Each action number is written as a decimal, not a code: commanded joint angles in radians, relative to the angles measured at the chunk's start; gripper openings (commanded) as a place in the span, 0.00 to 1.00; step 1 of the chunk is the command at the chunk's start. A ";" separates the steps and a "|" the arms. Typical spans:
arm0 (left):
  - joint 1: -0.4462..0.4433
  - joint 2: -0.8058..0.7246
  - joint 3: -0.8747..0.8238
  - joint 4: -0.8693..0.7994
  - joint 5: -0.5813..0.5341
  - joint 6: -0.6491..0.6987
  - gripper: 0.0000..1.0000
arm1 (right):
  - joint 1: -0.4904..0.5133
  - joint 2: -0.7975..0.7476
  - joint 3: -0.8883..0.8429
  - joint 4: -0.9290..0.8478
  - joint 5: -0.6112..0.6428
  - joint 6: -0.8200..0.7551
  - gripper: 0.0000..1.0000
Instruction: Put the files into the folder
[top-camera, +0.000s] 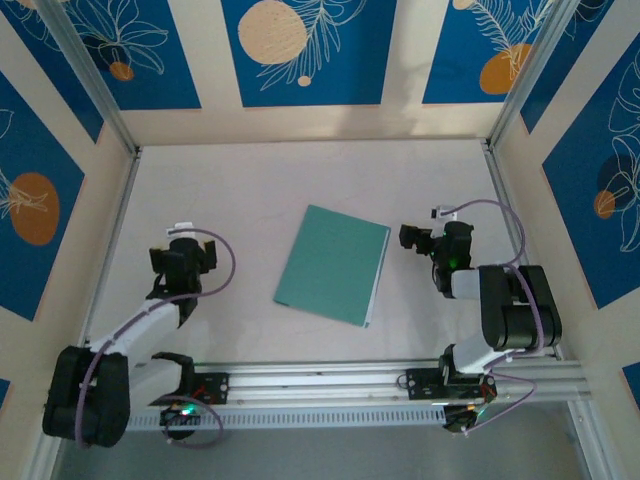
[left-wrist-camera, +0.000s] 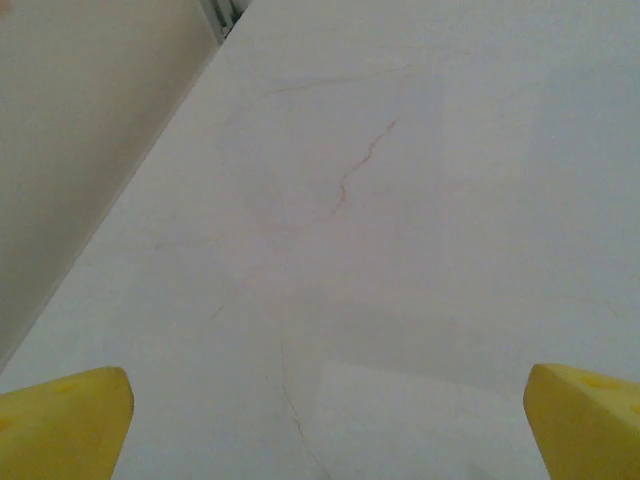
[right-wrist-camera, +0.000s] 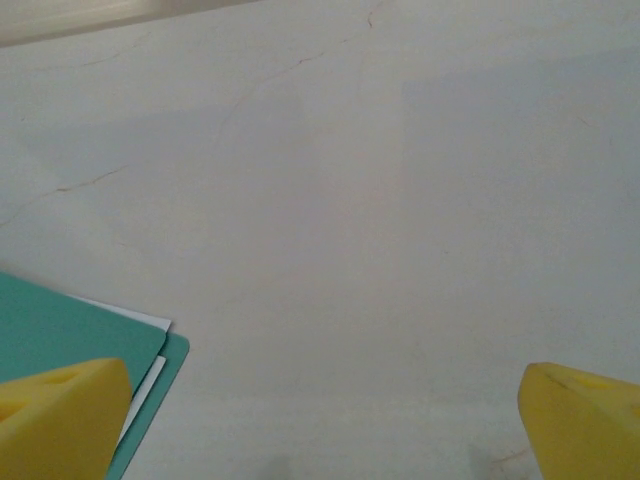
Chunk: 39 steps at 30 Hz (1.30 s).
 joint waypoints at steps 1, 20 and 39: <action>0.023 0.070 -0.011 0.257 0.090 0.014 1.00 | 0.014 0.000 -0.001 0.089 0.010 -0.030 0.99; 0.036 0.477 -0.084 0.853 0.235 0.121 1.00 | 0.027 -0.002 0.003 0.076 0.036 -0.040 0.99; 0.082 0.465 0.013 0.641 0.293 0.076 1.00 | 0.022 0.001 0.009 0.066 0.029 -0.036 0.99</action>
